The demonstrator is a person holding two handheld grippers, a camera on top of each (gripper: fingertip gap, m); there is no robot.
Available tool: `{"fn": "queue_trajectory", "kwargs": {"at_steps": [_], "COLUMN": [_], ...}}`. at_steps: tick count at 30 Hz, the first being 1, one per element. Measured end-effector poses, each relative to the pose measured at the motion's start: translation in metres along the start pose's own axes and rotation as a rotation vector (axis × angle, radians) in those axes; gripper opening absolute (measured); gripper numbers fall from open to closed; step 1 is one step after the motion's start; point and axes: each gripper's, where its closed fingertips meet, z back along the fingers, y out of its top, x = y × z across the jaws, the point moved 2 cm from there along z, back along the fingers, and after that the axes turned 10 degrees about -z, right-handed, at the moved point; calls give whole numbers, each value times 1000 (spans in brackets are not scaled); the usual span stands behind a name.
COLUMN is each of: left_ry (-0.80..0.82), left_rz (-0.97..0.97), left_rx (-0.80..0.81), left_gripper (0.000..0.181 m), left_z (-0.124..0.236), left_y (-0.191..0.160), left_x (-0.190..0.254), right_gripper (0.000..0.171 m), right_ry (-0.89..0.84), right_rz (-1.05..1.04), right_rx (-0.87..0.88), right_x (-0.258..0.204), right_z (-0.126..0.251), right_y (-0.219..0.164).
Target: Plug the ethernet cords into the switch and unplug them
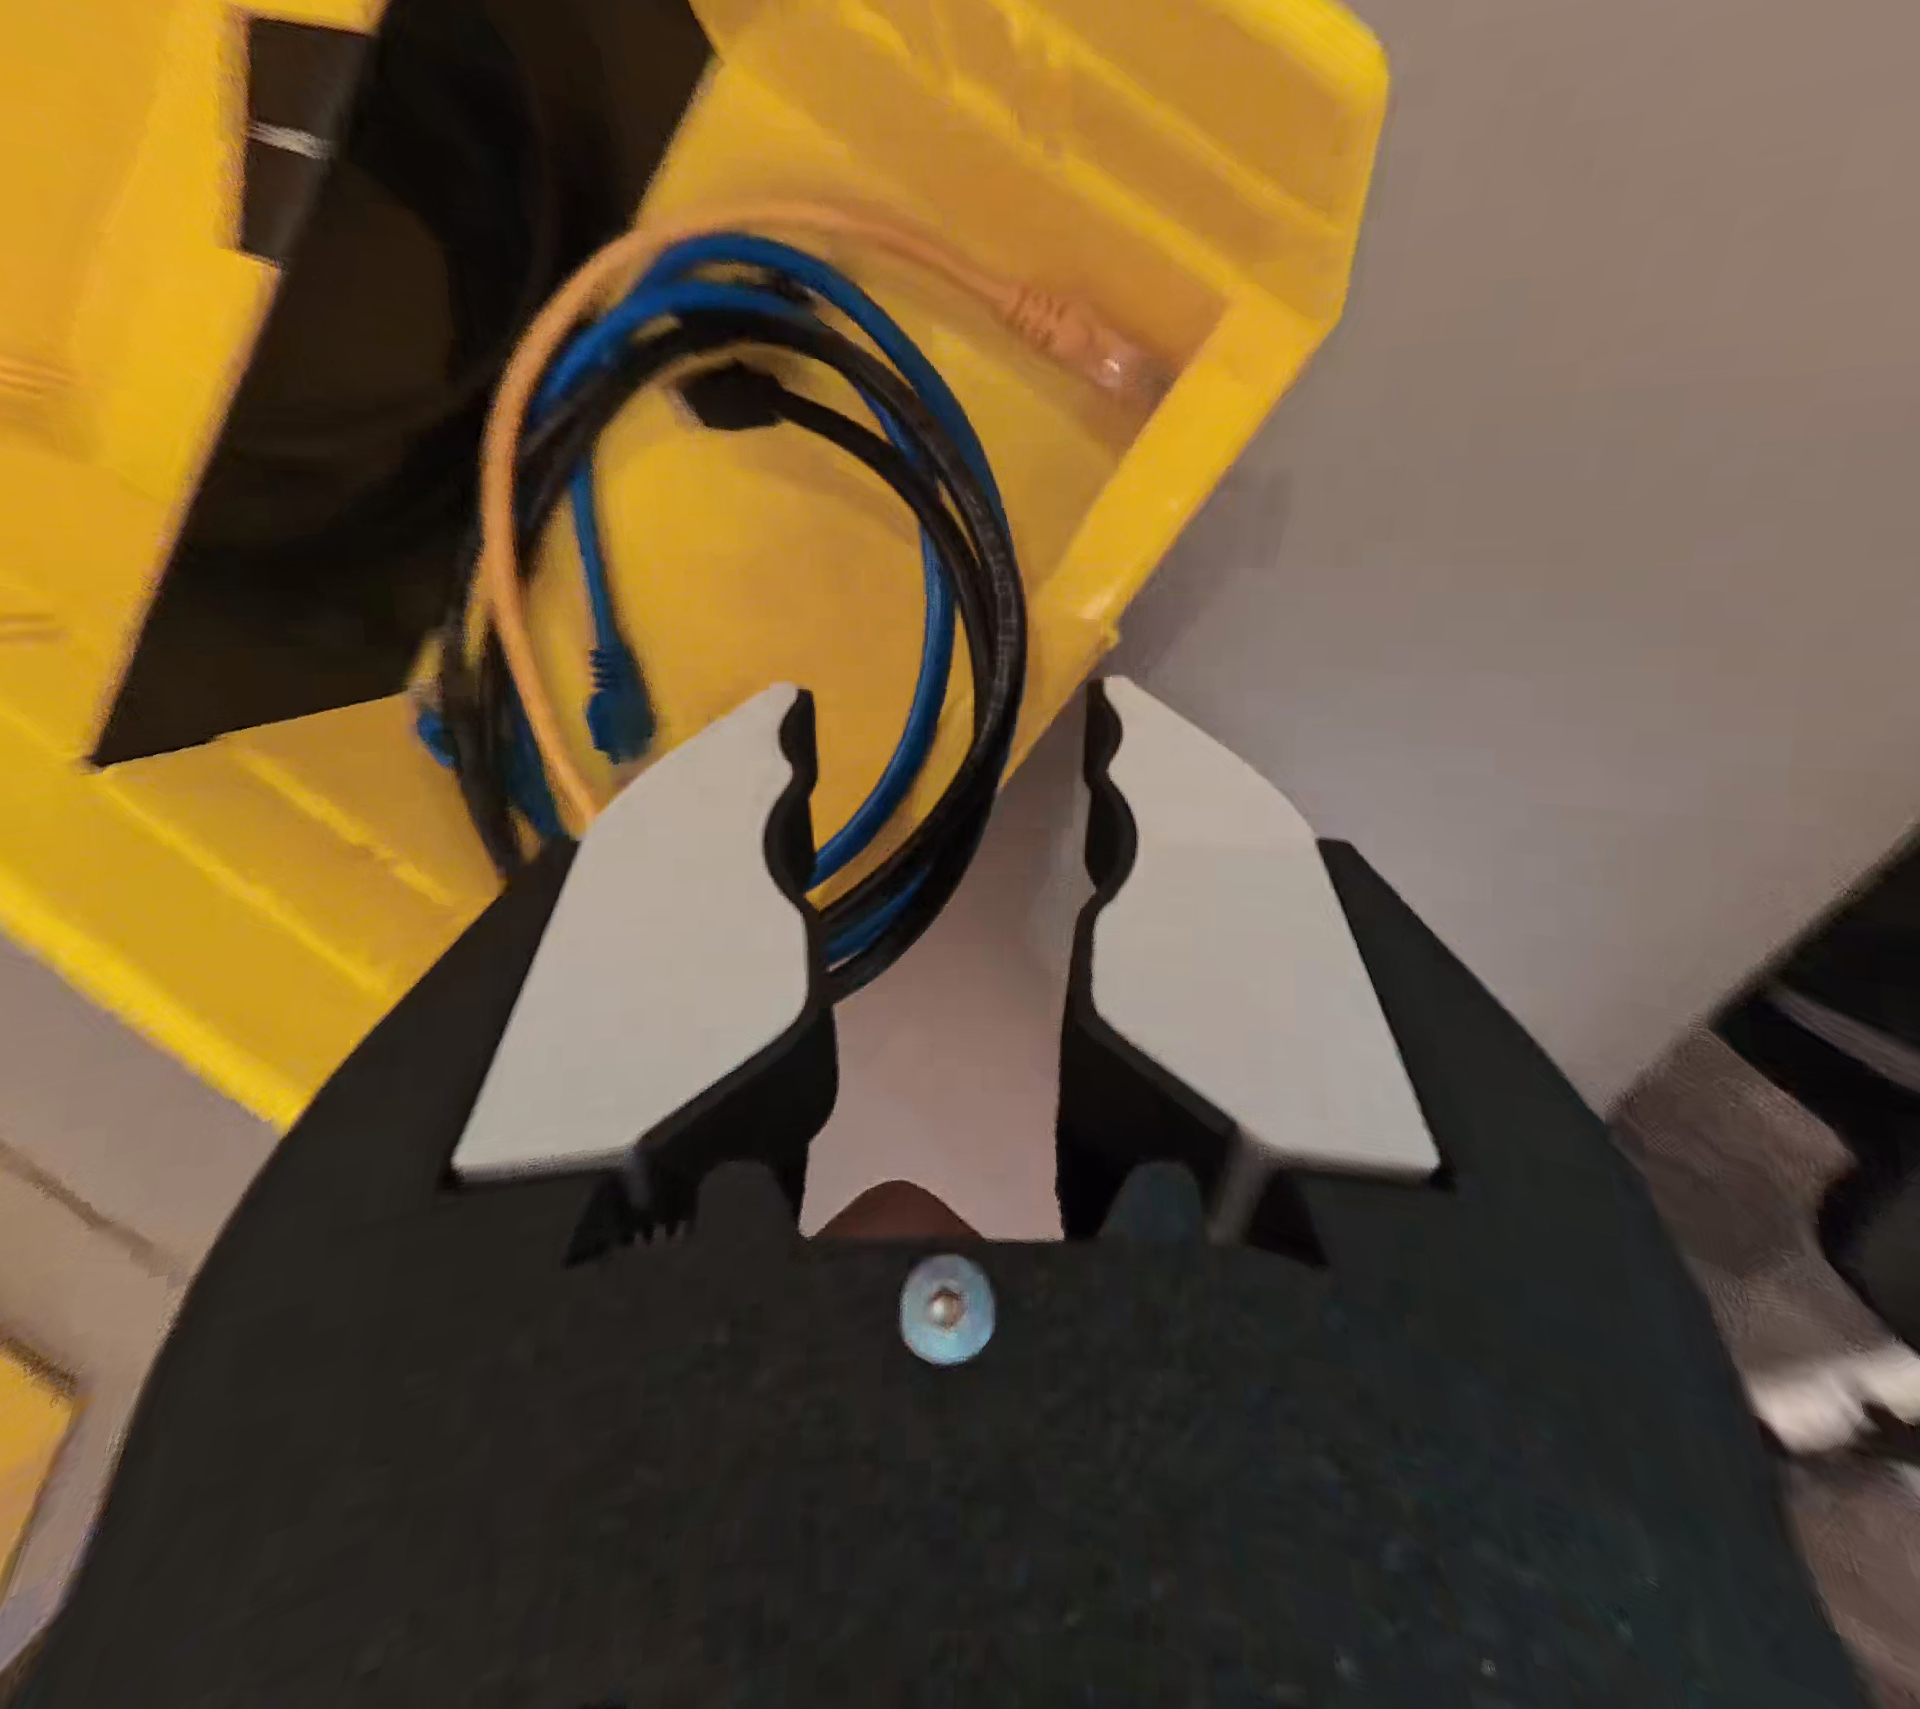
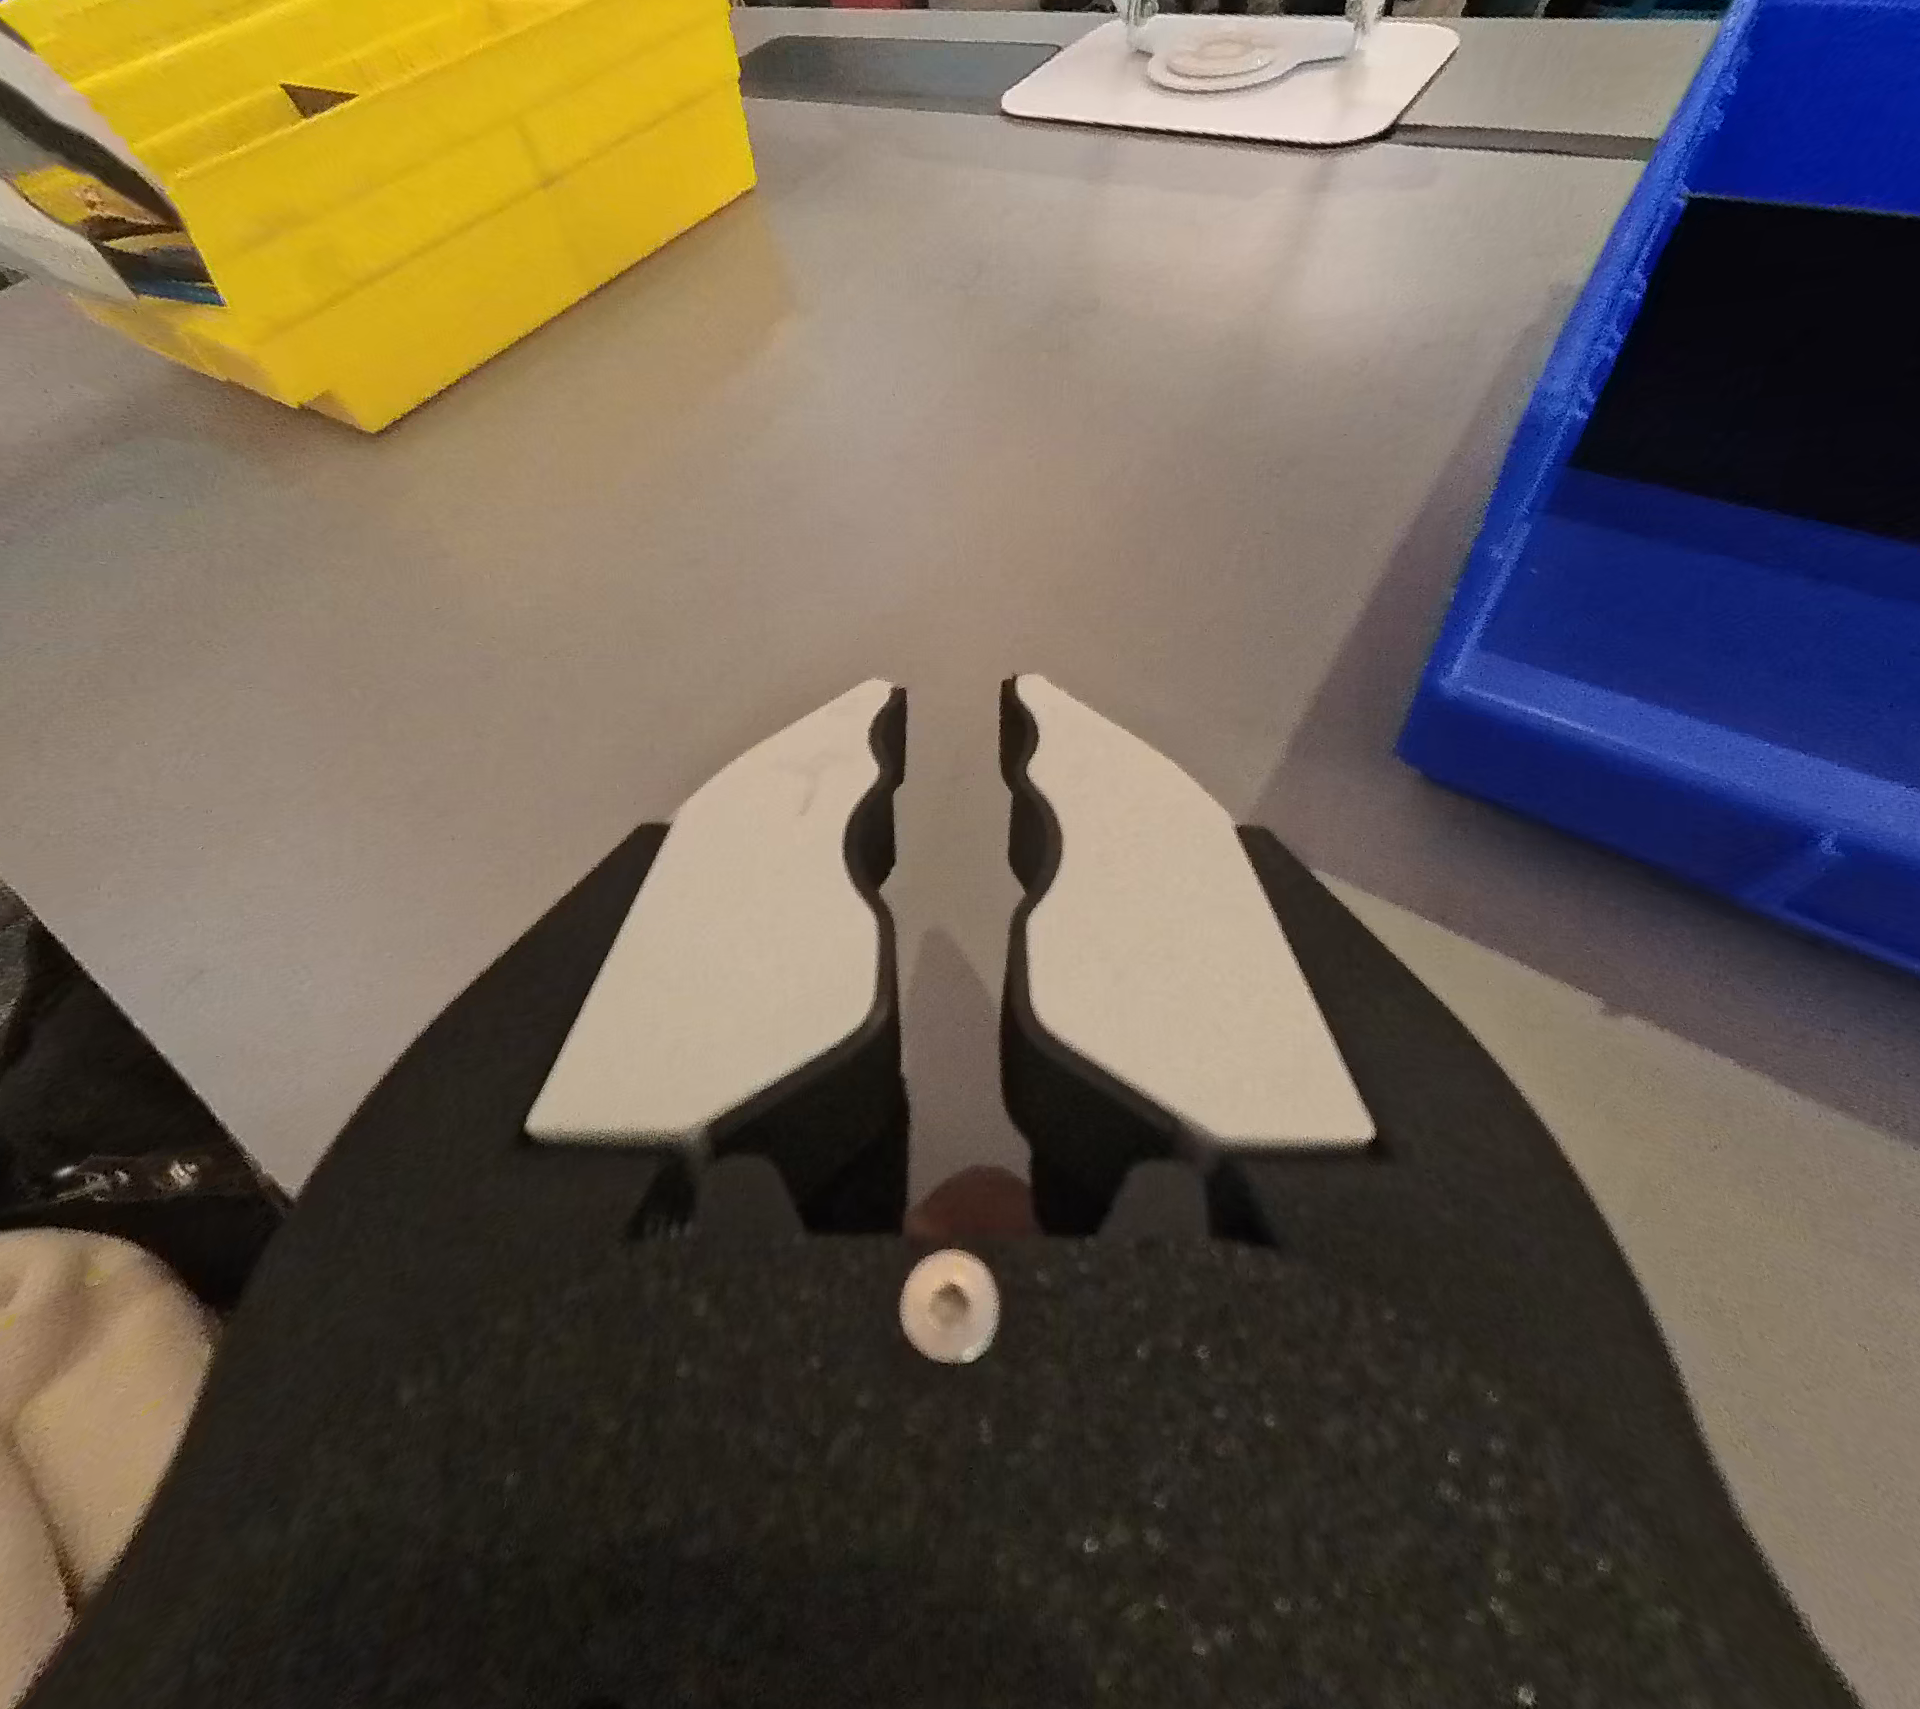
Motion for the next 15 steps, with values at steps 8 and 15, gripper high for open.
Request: {"fn": "queue_trajectory", "kwargs": {"at_steps": [8,15], "left_ry": [-209,-27], "left_rz": [-23,-91], "left_rx": [-55,-17], "left_gripper": [8,6], "left_z": [-9,13], "left_y": [-2,10], "left_x": [-2,-14], "right_gripper": [16,16], "right_ry": [4,22], "right_rz": [5,3], "right_rx": [-21,-27], "right_x": [-2,-5], "right_z": [2,3], "right_y": [-4,-4]}}
